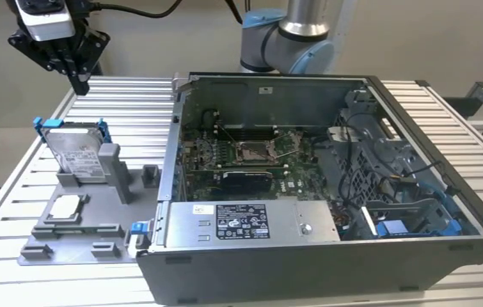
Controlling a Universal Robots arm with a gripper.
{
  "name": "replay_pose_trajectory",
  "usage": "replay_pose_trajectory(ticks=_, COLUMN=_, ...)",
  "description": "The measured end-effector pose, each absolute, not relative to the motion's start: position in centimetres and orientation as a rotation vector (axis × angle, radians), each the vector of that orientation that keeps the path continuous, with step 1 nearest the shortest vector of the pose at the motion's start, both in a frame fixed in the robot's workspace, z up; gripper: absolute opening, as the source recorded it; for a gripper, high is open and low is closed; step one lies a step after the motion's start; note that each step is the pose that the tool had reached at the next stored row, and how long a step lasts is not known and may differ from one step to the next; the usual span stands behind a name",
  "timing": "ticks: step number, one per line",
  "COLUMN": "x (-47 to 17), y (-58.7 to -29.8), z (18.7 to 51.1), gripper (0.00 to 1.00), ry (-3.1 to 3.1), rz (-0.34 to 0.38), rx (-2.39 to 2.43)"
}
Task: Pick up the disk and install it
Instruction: 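Reach for the disk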
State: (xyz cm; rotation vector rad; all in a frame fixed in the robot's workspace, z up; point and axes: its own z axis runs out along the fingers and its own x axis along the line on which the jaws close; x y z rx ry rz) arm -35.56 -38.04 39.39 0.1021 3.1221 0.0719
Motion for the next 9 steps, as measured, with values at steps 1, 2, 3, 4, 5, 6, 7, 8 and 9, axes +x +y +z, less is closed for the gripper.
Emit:
replay_pose_trajectory(ticks=1, x=-35.8, y=-38.0, z=39.4, gripper=0.00, ry=3.122, rz=0.072, rx=0.102)
replay_pose_trajectory(ticks=2, x=-36.1, y=-38.0, z=39.4, gripper=0.00, ry=3.122, rz=0.072, rx=0.102)
replay_pose_trajectory(ticks=3, x=-36.4, y=-38.0, z=39.4, gripper=0.00, ry=3.122, rz=0.072, rx=0.102)
replay_pose_trajectory(ticks=4, x=-36.7, y=-38.0, z=39.4, gripper=0.00, ry=3.122, rz=0.072, rx=0.102)
replay_pose_trajectory(ticks=5, x=-37.1, y=-38.0, z=39.4, gripper=0.00, ry=3.122, rz=0.072, rx=0.101)
replay_pose_trajectory(ticks=6, x=-37.4, y=-38.0, z=39.4, gripper=0.00, ry=3.122, rz=0.072, rx=0.101)
replay_pose_trajectory(ticks=7, x=-37.7, y=-38.0, z=39.4, gripper=0.00, ry=3.122, rz=0.072, rx=0.100)
replay_pose_trajectory(ticks=8, x=-38.0, y=-38.0, z=39.4, gripper=0.00, ry=3.122, rz=0.072, rx=0.100)
replay_pose_trajectory(ticks=9, x=-38.3, y=-38.0, z=39.4, gripper=0.00, ry=3.122, rz=0.072, rx=0.100)
